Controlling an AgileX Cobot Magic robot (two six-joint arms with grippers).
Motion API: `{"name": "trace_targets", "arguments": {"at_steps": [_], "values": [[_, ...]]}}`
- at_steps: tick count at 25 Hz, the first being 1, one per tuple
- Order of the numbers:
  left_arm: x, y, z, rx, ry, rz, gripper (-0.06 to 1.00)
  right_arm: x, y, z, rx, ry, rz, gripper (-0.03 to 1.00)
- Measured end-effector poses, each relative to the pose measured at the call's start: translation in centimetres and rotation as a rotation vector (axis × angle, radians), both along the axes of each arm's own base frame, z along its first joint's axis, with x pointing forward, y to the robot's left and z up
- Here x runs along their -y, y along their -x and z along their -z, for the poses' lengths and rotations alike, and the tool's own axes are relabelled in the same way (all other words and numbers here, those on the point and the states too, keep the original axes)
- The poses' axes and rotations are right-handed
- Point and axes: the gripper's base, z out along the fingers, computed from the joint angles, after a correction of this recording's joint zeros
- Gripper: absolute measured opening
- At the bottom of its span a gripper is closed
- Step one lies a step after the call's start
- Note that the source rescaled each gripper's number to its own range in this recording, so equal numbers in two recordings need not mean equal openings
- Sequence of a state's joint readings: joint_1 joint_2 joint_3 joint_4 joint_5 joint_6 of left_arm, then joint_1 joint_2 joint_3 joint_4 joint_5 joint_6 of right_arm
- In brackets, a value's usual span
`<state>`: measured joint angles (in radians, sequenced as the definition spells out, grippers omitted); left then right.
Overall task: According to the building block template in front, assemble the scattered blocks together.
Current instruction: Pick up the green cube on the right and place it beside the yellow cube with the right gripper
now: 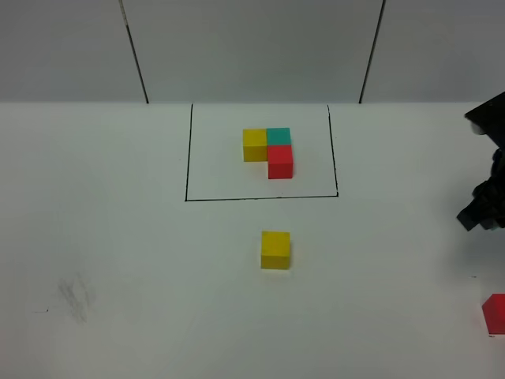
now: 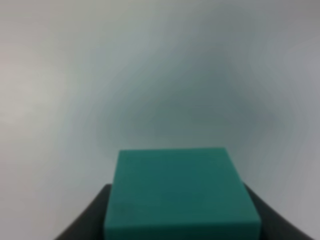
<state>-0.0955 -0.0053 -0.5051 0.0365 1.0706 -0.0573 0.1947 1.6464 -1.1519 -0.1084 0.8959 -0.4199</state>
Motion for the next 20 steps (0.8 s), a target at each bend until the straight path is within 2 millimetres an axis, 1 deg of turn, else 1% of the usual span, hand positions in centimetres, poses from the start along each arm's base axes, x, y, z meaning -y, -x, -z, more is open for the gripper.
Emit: {"name": "trace_targets", "arguments": {"at_steps": [4, 6, 10, 13, 15, 17, 20], "values": [[0.0, 0.0, 0.0, 0.000, 0.000, 0.000, 0.86, -4.1, 1.2, 0.0, -0.027, 0.027, -0.324, 0.22], [0.0, 0.0, 0.0, 0.000, 0.000, 0.000, 0.86, -6.1, 1.7, -0.3, -0.020, 0.033, -0.475, 0.22], [0.0, 0.0, 0.0, 0.000, 0.000, 0.000, 0.86, -10.3, 2.1, -1.5, 0.004, 0.004, -0.690, 0.22], [0.0, 0.0, 0.0, 0.000, 0.000, 0.000, 0.86, -13.2, 1.7, -2.0, -0.032, -0.005, -0.799, 0.22], [0.0, 0.0, 0.0, 0.000, 0.000, 0.000, 0.86, -14.7, 1.1, -1.6, -0.077, 0.002, -0.836, 0.22], [0.0, 0.0, 0.0, 0.000, 0.000, 0.000, 0.86, -15.9, 0.4, -1.3, -0.109, 0.021, -0.862, 0.22], [0.0, 0.0, 0.0, 0.000, 0.000, 0.000, 0.86, -17.3, -0.5, -1.2, -0.107, 0.077, -0.898, 0.22]]}}
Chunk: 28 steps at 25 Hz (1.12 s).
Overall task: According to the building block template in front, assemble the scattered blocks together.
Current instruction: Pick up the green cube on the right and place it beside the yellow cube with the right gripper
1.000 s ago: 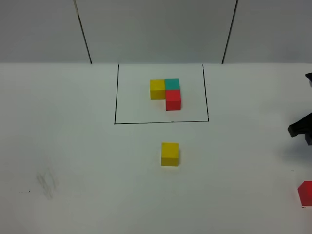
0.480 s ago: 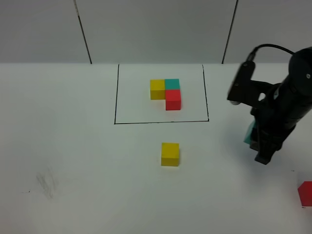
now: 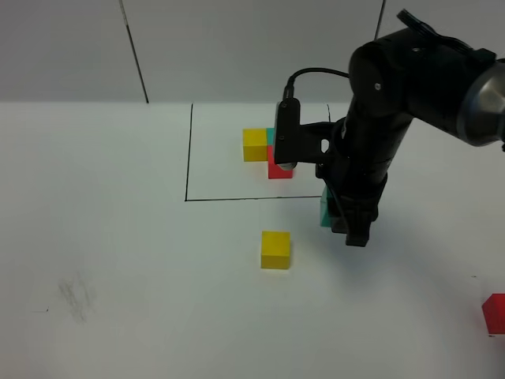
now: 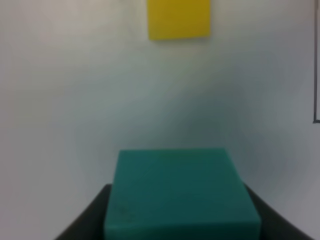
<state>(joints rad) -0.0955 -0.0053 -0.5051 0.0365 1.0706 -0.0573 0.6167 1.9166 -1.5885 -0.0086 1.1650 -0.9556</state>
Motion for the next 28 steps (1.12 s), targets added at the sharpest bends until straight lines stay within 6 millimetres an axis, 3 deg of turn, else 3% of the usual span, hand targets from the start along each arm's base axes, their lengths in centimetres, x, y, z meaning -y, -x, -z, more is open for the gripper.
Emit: {"name": "trace_targets", "arguments": {"at_steps": [5, 18, 28], "values": [[0.0, 0.0, 0.0, 0.000, 0.000, 0.000, 0.86, -1.2, -0.5, 0.8, 0.042, 0.084, -0.046, 0.22], [0.0, 0.0, 0.0, 0.000, -0.002, 0.001, 0.86, -2.8, -1.5, 6.4, -0.006, 0.148, -0.081, 0.22], [0.0, 0.0, 0.0, 0.000, -0.002, 0.001, 0.86, -3.3, -1.9, 7.3, 0.006, 0.104, 0.006, 0.22]]}}
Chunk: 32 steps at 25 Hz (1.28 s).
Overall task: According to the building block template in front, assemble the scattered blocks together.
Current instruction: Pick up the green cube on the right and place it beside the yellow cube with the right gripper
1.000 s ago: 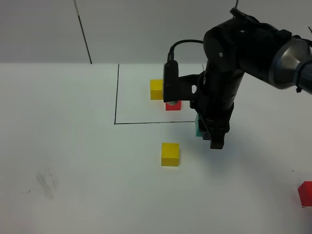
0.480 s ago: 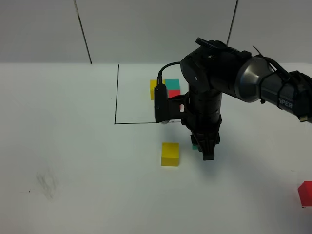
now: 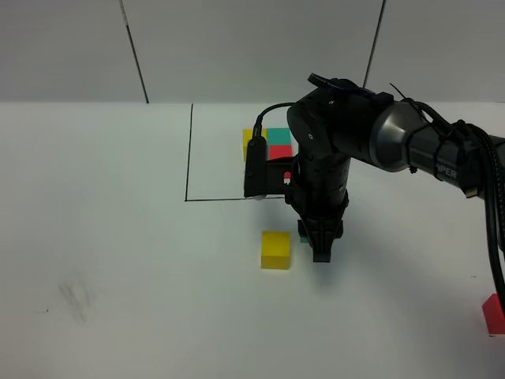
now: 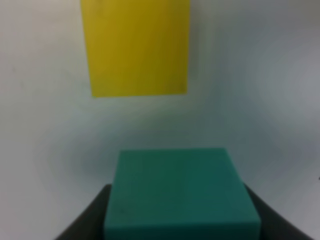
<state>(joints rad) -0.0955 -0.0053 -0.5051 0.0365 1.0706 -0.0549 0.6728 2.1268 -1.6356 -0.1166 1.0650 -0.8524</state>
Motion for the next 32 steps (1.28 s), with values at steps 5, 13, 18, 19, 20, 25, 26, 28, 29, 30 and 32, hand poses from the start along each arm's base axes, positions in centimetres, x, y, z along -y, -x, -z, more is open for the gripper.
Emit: {"name": "trace_targets", "arguments": {"at_steps": [5, 13, 18, 19, 20, 25, 26, 28, 29, 30, 32], "values": [[0.0, 0.0, 0.0, 0.000, 0.000, 0.000, 0.86, -0.2, 0.1, 0.7, -0.028, -0.009, 0.008, 0.22], [0.0, 0.0, 0.0, 0.000, 0.000, 0.000, 0.86, -0.4, 0.1, 1.7, -0.058, -0.011, 0.014, 0.22], [0.0, 0.0, 0.0, 0.000, 0.000, 0.000, 0.86, -0.5, 0.1, 2.0, -0.060, -0.011, 0.015, 0.22], [0.0, 0.0, 0.0, 0.000, 0.000, 0.000, 0.86, -0.5, 0.0, 2.0, -0.057, -0.014, 0.014, 0.22], [0.0, 0.0, 0.0, 0.000, 0.000, 0.000, 0.86, -0.5, 0.0, 2.1, -0.056, -0.018, 0.015, 0.22], [0.0, 0.0, 0.0, 0.000, 0.000, 0.000, 0.86, -0.7, 0.0, 2.1, -0.049, -0.041, 0.020, 0.22], [0.0, 0.0, 0.0, 0.000, 0.000, 0.000, 0.86, -0.7, -0.1, 2.1, -0.049, -0.041, 0.020, 0.22], [0.0, 0.0, 0.0, 0.000, 0.000, 0.000, 0.86, -0.8, -0.1, 2.1, -0.047, -0.043, 0.020, 0.22], [0.0, 0.0, 0.0, 0.000, 0.000, 0.000, 0.86, -0.8, -0.1, 2.1, -0.046, -0.043, 0.020, 0.22], [0.0, 0.0, 0.0, 0.000, 0.000, 0.000, 0.86, -0.8, -0.1, 2.1, -0.047, -0.044, 0.020, 0.22], [0.0, 0.0, 0.0, 0.000, 0.000, 0.000, 0.86, -0.8, -0.1, 2.1, -0.046, -0.045, 0.020, 0.22]]}}
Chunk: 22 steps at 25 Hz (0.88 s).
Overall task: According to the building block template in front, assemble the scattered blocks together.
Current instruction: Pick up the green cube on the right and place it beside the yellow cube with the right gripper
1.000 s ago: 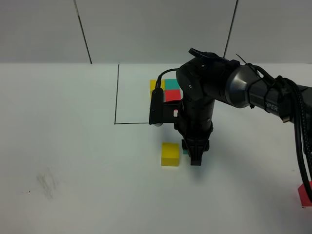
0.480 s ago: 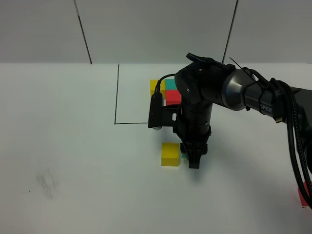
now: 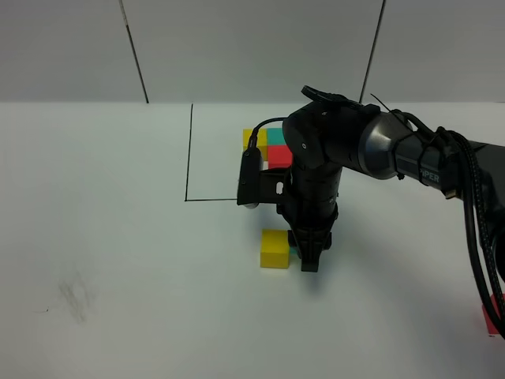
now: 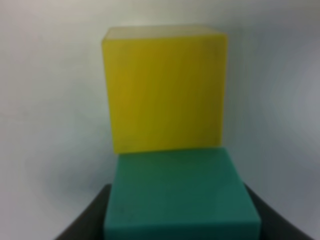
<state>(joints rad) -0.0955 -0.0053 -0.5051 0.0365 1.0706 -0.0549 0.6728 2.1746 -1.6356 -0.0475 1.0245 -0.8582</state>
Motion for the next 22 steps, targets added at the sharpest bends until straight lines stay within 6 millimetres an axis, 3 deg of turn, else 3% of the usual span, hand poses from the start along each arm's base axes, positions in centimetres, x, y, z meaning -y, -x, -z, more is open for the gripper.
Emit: {"name": "trace_targets", "arguments": {"at_steps": [5, 12, 22], "values": [[0.0, 0.0, 0.0, 0.000, 0.002, -0.001, 0.86, -0.1, 0.1, 0.3, -0.013, -0.002, 0.005, 0.22], [0.0, 0.0, 0.0, 0.000, 0.002, -0.001, 0.86, -0.3, 0.1, 2.7, -0.064, 0.014, 0.015, 0.22], [0.0, 0.0, 0.0, 0.000, 0.002, -0.001, 0.86, -0.5, -0.2, 3.1, -0.048, 0.002, 0.003, 0.22]]}}
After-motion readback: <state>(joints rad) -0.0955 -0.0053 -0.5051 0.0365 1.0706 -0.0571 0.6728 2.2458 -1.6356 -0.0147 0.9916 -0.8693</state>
